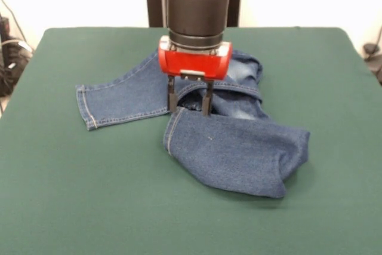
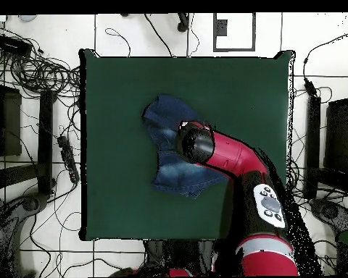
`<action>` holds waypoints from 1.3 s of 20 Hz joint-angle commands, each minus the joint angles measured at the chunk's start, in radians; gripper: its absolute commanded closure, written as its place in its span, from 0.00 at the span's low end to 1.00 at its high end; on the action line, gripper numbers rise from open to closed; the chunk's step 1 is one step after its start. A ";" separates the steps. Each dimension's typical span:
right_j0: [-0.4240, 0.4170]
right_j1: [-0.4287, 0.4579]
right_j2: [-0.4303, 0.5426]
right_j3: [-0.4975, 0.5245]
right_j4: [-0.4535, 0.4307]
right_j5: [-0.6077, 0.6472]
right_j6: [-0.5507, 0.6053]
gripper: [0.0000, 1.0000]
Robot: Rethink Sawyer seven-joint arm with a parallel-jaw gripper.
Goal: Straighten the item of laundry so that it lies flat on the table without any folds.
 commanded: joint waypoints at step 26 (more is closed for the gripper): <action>0.007 0.271 0.177 -0.027 -0.083 -0.236 0.125 1.00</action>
